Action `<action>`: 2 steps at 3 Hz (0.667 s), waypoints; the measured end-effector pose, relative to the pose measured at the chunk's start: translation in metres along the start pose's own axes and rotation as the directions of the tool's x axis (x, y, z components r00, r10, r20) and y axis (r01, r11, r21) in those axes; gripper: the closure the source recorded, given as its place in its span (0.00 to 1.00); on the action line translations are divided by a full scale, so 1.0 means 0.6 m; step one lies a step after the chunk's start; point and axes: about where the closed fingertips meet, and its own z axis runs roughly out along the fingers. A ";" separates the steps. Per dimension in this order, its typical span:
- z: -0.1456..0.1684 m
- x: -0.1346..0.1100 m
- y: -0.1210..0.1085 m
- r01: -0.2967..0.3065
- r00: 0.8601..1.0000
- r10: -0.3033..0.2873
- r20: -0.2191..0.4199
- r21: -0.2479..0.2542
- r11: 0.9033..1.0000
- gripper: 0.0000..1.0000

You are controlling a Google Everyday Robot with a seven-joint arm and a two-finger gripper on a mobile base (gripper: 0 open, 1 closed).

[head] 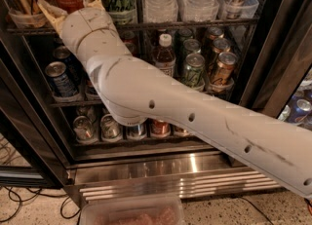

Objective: Pick coke can from top shelf of fridge

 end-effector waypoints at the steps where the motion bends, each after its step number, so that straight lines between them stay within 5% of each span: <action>1: 0.008 0.011 -0.006 0.016 1.000 -0.016 -0.007 0.004 1.000 0.34; 2: 0.030 0.021 -0.023 0.040 0.999 -0.040 -0.005 0.028 0.999 0.34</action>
Offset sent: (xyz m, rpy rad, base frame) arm 0.0221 -0.0071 -0.0112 -0.0401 -0.0050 -0.0351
